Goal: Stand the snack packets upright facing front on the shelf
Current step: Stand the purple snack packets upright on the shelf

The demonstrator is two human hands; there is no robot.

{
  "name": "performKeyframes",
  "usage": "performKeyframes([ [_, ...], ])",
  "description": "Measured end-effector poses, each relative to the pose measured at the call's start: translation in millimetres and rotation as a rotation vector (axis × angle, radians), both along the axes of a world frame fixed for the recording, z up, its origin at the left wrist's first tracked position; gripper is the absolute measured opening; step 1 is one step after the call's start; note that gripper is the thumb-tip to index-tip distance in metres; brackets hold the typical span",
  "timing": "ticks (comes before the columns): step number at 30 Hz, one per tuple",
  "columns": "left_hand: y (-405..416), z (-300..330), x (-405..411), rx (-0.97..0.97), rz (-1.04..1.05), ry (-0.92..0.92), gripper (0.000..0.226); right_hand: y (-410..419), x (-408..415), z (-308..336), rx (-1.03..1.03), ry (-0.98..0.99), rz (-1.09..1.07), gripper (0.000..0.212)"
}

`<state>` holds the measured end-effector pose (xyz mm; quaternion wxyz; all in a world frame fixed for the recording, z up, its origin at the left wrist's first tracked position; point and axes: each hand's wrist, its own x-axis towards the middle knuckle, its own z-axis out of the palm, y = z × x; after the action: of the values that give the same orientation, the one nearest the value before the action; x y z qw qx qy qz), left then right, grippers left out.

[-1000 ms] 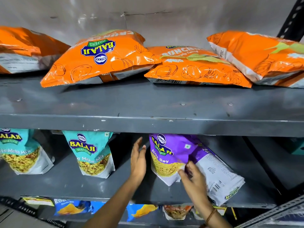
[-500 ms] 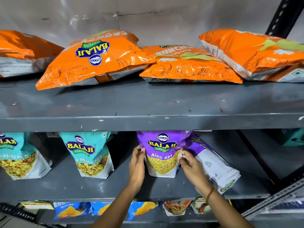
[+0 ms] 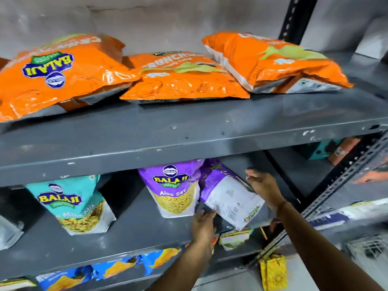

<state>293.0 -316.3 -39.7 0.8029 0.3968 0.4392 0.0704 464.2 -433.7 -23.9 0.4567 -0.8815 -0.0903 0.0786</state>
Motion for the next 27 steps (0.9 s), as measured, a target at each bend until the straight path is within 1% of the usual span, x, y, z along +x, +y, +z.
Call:
performKeyframes([
  [2, -4, -4, 16, 0.011, 0.018, 0.048, 0.031, -4, 20, -8, -0.074, 0.085, 0.077, 0.022],
  [5, -5, -19, 33, 0.071, 0.059, 0.061, 0.026, -2, 35, -19, -0.029, 0.275, 0.205, 0.016],
  [7, -5, -29, 40, 0.16, 0.105, 0.162, 0.019, 0, 39, -25, 0.016, 0.361, 0.242, 0.018],
  [9, -6, -39, 48, 0.272, 0.185, 0.306, 0.024, 0, 43, -29, 0.075, 0.358, 0.208, 0.018],
  [11, -10, -39, 54, 0.383, 0.201, 0.433, 0.031, -4, 48, -33, 0.123, 0.323, 0.197, 0.027],
  [13, -13, -41, 59, 0.414, 0.253, 0.454, 0.026, -10, 49, -37, 0.132, 0.252, 0.212, 0.027],
  [14, -16, -42, 63, 0.399, 0.304, 0.417, 0.021, -15, 50, -37, 0.139, 0.211, 0.21, 0.024],
  [15, -18, -41, 67, 0.367, 0.369, 0.336, 0.017, -19, 51, -36, 0.142, 0.158, 0.199, 0.021],
  [17, -21, -37, 79, 0.324, 0.458, 0.143, 0.021, -27, 56, -32, 0.133, 0.022, 0.165, 0.021],
  [19, -24, -28, 90, 0.379, 0.469, 0.0, 0.011, -35, 60, -24, 0.166, -0.104, 0.126, 0.024],
  [21, -23, -16, 100, 0.465, 0.464, -0.145, 0.01, -42, 62, -15, 0.229, -0.204, 0.098, 0.031],
  [22, -22, -9, 105, 0.517, 0.456, -0.194, 0.006, -46, 63, -12, 0.255, -0.256, 0.094, 0.033],
  [24, -18, 0, 113, 0.607, 0.43, -0.253, 0.008, -51, 64, -8, 0.306, -0.33, 0.081, 0.027],
  [25, -16, 2, 115, 0.646, 0.411, -0.27, 0.01, -52, 65, -9, 0.333, -0.346, 0.072, 0.022],
  [27, -14, 0, 118, 0.73, 0.355, -0.265, 0.008, -54, 67, -18, 0.356, -0.348, 0.06, 0.014],
])
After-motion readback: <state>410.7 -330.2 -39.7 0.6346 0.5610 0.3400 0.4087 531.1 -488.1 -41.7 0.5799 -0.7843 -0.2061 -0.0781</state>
